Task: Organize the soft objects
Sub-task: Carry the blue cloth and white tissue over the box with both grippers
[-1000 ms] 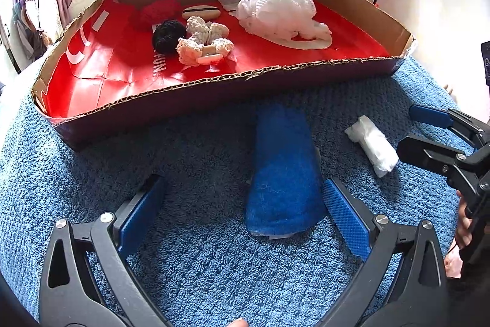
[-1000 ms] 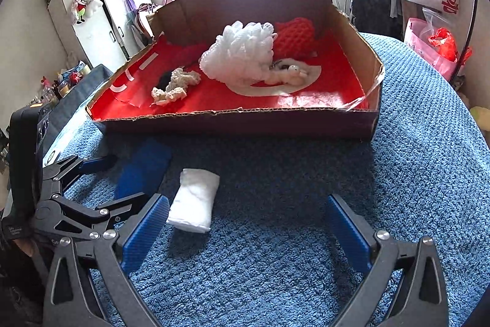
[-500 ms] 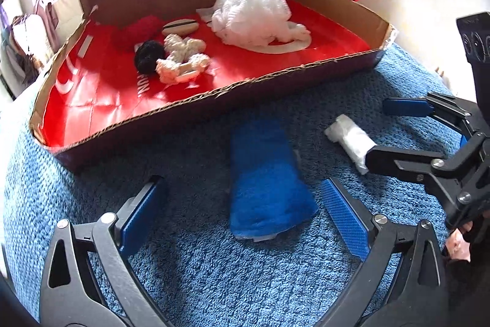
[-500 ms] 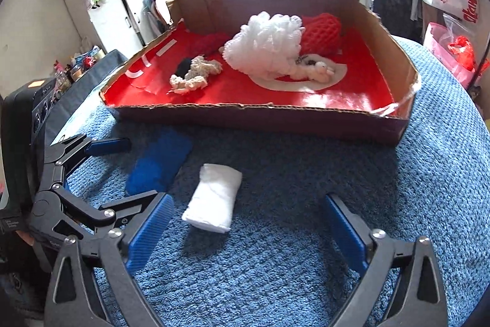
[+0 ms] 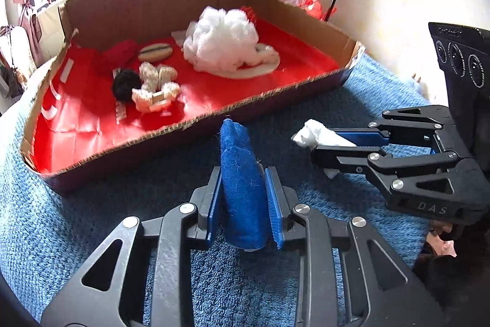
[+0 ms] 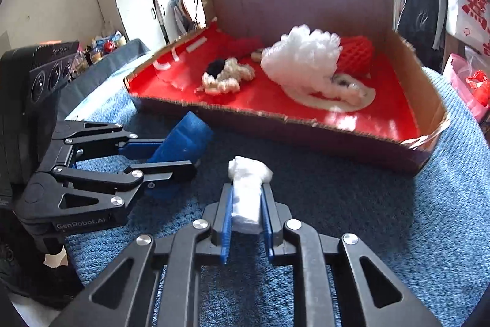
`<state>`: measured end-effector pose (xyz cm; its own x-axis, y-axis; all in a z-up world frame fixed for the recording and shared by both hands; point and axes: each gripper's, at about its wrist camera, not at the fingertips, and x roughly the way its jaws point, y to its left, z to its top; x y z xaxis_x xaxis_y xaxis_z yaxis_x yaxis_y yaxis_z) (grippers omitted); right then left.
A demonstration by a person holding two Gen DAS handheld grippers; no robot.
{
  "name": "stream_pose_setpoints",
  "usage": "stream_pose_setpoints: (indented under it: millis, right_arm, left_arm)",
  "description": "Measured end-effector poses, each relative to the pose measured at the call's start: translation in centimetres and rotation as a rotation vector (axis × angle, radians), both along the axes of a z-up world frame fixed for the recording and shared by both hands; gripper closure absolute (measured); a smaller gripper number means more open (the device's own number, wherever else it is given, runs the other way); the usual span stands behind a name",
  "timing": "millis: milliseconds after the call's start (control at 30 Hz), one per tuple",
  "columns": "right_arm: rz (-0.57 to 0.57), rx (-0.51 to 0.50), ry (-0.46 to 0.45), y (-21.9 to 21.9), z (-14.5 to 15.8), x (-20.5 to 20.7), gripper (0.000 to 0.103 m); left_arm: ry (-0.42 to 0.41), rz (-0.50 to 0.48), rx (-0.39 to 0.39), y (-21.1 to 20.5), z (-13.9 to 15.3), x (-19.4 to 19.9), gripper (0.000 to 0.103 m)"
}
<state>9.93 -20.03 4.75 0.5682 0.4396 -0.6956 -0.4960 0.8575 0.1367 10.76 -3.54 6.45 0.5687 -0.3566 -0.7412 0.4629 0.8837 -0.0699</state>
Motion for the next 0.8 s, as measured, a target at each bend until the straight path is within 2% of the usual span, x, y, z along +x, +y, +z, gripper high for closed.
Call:
stream_pose_setpoints:
  millis: [233, 400, 633, 800]
  right_arm:
    - [-0.049, 0.019, -0.068, -1.7, 3.1, 0.3, 0.085]
    - [-0.080, -0.057, -0.089, -2.3, 5.2, 2.8, 0.084]
    - [-0.041, -0.162, 0.009, -2.8, 5.4, 7.7, 0.084]
    - [0.000, -0.242, 0.079, -2.1, 4.8, 10.1, 0.084]
  left_arm:
    - [-0.035, -0.030, -0.048, 0.1, 2.3, 0.5, 0.078]
    - [-0.049, -0.101, -0.048, -1.0, 3.9, 2.7, 0.078]
    - [0.003, -0.242, -0.003, -3.3, 4.5, 6.9, 0.078]
    - [0.053, -0.305, 0.046, -4.2, 4.0, 9.1, 0.078]
